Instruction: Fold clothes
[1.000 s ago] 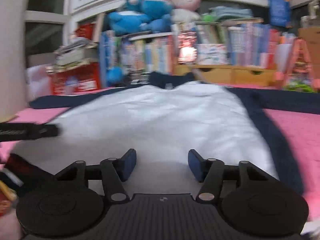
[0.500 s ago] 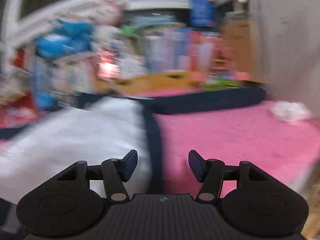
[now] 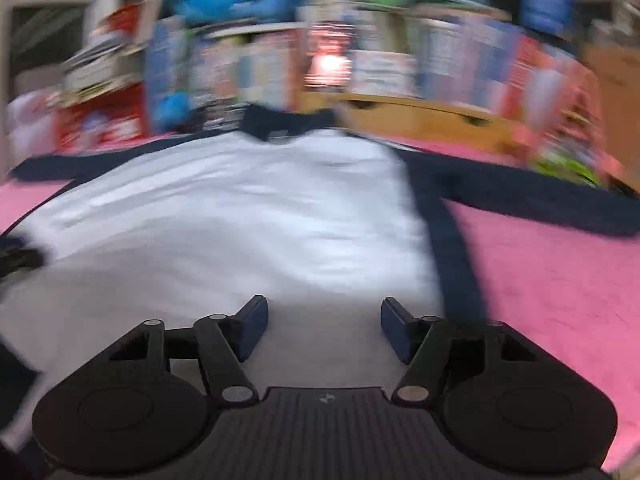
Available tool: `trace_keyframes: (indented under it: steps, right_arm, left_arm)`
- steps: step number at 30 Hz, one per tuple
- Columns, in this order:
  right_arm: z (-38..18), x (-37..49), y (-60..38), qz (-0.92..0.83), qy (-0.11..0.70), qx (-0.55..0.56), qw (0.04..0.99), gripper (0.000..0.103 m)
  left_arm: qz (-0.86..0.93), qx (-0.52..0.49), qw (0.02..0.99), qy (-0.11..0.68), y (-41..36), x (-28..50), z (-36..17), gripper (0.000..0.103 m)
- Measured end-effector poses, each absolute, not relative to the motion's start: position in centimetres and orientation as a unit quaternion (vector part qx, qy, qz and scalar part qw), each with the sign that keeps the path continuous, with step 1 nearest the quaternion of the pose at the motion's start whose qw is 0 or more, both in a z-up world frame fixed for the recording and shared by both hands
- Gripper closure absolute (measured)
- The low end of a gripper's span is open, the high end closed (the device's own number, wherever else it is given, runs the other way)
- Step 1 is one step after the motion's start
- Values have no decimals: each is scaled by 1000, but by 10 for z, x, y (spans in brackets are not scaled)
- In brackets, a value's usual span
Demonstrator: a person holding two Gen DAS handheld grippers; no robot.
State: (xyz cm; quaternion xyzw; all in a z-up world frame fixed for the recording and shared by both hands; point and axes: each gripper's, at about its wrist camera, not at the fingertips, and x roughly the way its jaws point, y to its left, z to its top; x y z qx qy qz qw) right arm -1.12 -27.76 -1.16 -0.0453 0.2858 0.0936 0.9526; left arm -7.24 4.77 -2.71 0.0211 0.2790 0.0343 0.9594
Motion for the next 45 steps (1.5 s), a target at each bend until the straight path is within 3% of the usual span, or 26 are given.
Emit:
trace_keyframes:
  steps: [4, 8, 11, 16, 19, 21, 22, 23, 24, 26, 27, 31, 38, 45]
  right_arm:
    - [5, -9, -291, -33, 275, -137, 951, 39]
    - [24, 18, -260, 86, 302, -73, 947, 39]
    - [37, 40, -235, 187, 321, -15, 928, 38]
    - [9, 71, -182, 219, 370, -82, 899, 38]
    - [3, 80, -203, 214, 362, -85, 904, 34]
    - [8, 93, -225, 166, 369, -104, 908, 28]
    - [11, 101, -236, 138, 375, -114, 910, 17]
    - [14, 111, -246, 97, 378, -135, 911, 14]
    - [18, 121, -255, 49, 380, -160, 910, 14]
    - [29, 137, -269, 6, 380, -160, 911, 30]
    - [36, 143, -272, 20, 380, -132, 915, 32]
    - [51, 164, -252, 150, 372, -9, 916, 32]
    - [15, 196, -167, 272, 372, -59, 886, 31]
    - [-9, 234, -223, 206, 354, -74, 909, 30]
  left_arm:
    - [82, 29, 959, 271, 57, -73, -5, 56]
    - [32, -38, 966, 254, 50, -43, 20, 54]
    - [8, -64, 950, 305, 30, 4, 7, 54]
    - [15, -25, 941, 336, 25, 24, -23, 55]
    - [-3, 2, 942, 335, 40, 20, -25, 61]
    - [49, 53, 941, 330, 51, 16, -25, 56]
    - [72, 74, 939, 329, 57, 16, -25, 49]
    - [95, 81, 936, 330, 64, 16, -23, 49]
    - [114, 77, 933, 333, 72, 18, -19, 51]
    - [105, 43, 940, 323, 80, 25, -6, 51]
    - [90, 21, 945, 313, 79, 33, 2, 51]
    - [10, -37, 947, 318, 55, 87, 12, 50]
    - [42, 18, 937, 347, 31, 150, -29, 48]
    - [62, 9, 944, 325, 53, 141, -39, 36]
